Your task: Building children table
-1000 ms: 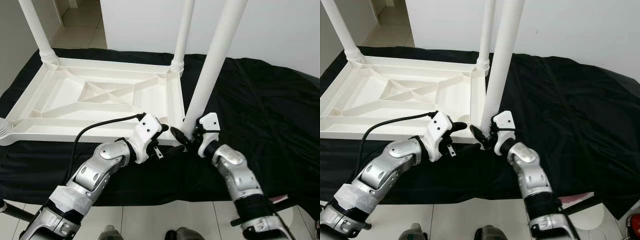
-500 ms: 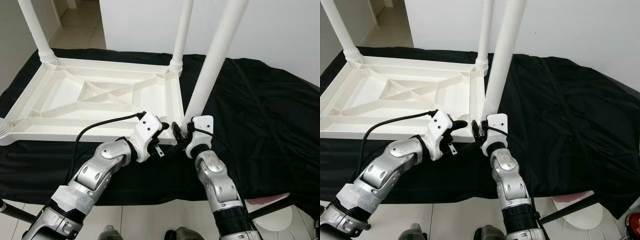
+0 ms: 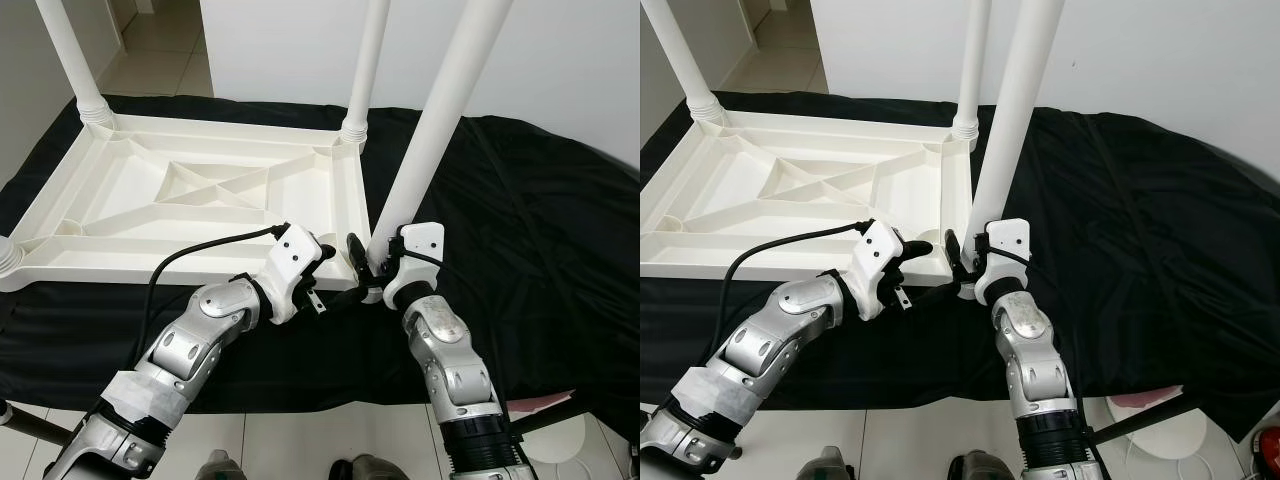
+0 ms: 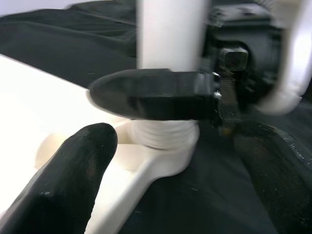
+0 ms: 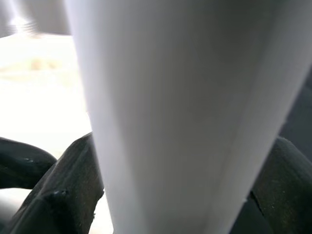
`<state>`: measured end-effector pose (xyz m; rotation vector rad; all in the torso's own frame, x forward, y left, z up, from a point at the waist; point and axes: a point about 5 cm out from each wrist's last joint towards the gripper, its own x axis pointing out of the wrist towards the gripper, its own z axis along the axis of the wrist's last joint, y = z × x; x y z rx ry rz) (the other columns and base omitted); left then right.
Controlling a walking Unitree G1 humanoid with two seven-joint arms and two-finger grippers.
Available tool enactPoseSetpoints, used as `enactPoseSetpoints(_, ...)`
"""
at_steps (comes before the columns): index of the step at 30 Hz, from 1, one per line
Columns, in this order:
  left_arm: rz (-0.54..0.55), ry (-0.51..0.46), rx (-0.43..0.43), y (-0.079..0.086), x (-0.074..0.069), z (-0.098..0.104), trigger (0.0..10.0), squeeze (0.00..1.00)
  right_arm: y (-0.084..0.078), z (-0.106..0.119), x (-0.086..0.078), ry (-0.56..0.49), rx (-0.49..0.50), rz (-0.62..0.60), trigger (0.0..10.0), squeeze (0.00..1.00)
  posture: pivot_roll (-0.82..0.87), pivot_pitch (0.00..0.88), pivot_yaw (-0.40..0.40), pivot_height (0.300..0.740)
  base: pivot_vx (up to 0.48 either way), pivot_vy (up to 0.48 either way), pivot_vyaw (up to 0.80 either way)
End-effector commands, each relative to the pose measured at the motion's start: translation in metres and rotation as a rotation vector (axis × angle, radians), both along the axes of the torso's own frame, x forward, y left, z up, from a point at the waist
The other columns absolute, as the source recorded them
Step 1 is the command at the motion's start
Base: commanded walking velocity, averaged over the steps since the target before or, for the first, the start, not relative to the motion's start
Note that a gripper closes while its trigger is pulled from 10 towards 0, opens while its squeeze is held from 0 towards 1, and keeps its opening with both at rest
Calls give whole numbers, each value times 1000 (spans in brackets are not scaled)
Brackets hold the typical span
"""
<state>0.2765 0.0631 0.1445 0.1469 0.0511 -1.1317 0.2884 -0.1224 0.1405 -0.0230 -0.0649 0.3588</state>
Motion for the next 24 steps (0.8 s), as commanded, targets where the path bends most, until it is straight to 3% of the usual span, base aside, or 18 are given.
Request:
enactPoseSetpoints(1,-28,-12,14,0,0,1,10000,0,-1,1,-2,-2,14,29,10000,0,94,0,-48,740,0,0,0)
enactPoseSetpoints(3,-32,-10,18,1,-1,0,10000,0,-7,4,-2,-33,-22,135,10000,0,87,0,-36,740,0,0,0)
enactPoseSetpoints(15,-66,8,40,7,-5,0,10000,0,-13,0,6,-23,-68,371,10000,0,86,0,-22,740,0,0,0)
enactPoseSetpoints(16,-69,7,43,8,-6,0,10000,0,-11,-4,7,-9,-81,394,7098,0,97,0,-23,740,0,0,0)
enactPoseSetpoints(17,-69,7,43,8,-6,0,10000,0,-11,-4,7,-9,-81,394,7098,0,97,0,-23,740,0,0,0)
enactPoseSetpoints(18,-70,7,45,9,-6,1,10000,0,-10,-8,7,4,-86,419,2588,0,97,0,-23,740,0,0,0)
enactPoseSetpoints(19,-69,7,47,10,-7,1,10000,0,-9,-11,8,16,-90,433,0,0,108,0,-28,740,0,0,0)
enactPoseSetpoints(24,-59,3,51,12,-7,1,10000,0,-8,-17,6,36,-83,458,0,0,118,0,-35,740,0,0,0)
